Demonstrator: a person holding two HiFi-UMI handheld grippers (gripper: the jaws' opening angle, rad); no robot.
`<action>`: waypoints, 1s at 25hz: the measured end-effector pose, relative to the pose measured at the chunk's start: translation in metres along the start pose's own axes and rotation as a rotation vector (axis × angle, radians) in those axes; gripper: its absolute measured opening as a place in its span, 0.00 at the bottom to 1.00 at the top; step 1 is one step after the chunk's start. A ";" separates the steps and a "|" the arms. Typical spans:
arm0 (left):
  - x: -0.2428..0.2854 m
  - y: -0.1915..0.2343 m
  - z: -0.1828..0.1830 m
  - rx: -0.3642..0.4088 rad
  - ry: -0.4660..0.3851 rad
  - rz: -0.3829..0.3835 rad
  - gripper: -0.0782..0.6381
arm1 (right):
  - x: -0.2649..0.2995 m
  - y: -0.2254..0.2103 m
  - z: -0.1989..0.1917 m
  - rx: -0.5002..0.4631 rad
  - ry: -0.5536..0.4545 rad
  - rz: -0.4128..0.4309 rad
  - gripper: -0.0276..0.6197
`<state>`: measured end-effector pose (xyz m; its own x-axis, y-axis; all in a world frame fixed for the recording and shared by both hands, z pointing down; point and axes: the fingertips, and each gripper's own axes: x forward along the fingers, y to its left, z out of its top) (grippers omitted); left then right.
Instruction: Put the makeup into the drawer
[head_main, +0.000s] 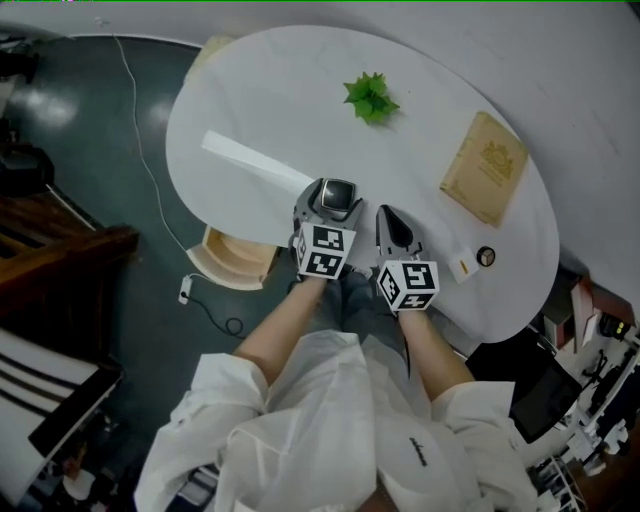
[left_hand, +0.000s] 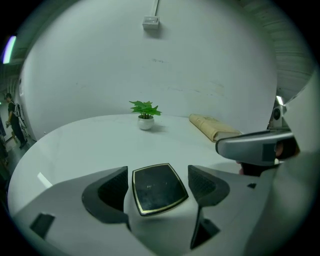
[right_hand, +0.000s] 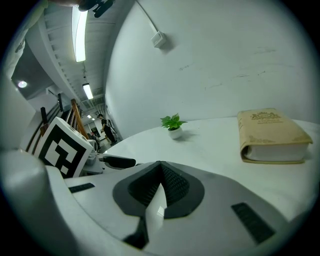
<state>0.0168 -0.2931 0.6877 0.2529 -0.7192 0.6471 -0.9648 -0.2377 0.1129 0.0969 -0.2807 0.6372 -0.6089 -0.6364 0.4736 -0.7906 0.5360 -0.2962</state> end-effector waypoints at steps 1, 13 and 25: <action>0.001 0.000 -0.001 0.001 0.004 0.002 0.61 | 0.000 0.000 -0.001 0.000 0.002 0.001 0.07; 0.012 0.005 -0.015 0.000 0.080 0.056 0.61 | -0.001 -0.002 -0.009 0.007 0.012 -0.006 0.07; -0.001 0.005 -0.011 -0.004 0.049 0.026 0.60 | -0.005 0.011 -0.006 -0.009 0.005 0.017 0.07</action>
<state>0.0111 -0.2858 0.6959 0.2239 -0.6925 0.6858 -0.9713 -0.2165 0.0986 0.0911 -0.2685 0.6364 -0.6215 -0.6248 0.4726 -0.7798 0.5514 -0.2964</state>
